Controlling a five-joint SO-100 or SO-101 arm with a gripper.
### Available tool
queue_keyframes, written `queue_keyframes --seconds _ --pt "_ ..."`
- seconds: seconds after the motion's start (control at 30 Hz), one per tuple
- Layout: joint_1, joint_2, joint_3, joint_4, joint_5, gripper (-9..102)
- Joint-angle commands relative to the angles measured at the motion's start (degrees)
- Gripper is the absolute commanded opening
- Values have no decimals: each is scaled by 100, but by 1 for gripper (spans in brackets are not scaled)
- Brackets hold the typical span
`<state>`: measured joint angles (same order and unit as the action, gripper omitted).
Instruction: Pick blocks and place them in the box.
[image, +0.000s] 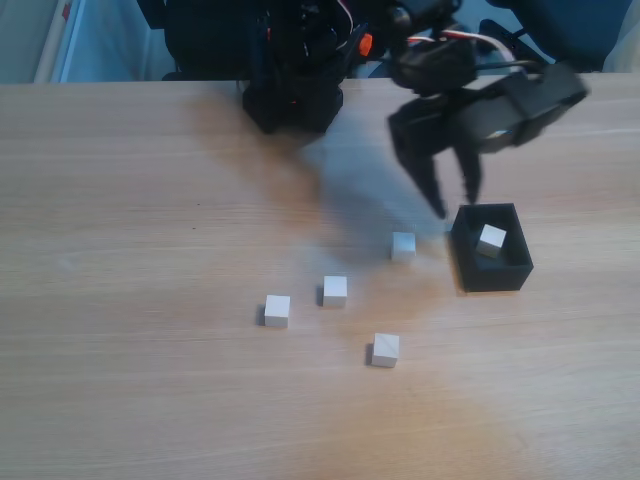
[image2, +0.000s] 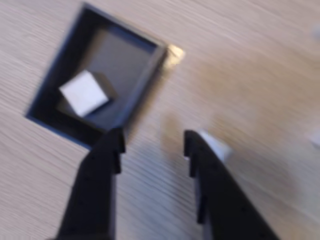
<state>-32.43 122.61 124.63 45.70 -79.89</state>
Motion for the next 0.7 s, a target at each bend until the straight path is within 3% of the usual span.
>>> queue_keyframes --seconds 0.0,0.17,0.27,0.43,0.67 --pt "501 800 501 237 -114 11" --pt "1072 1354 1301 703 88 13" --pt "1063 1283 1397 826 879 15" --pt "756 826 1046 589 2013 16" --pt "536 -79 360 510 2575 16"
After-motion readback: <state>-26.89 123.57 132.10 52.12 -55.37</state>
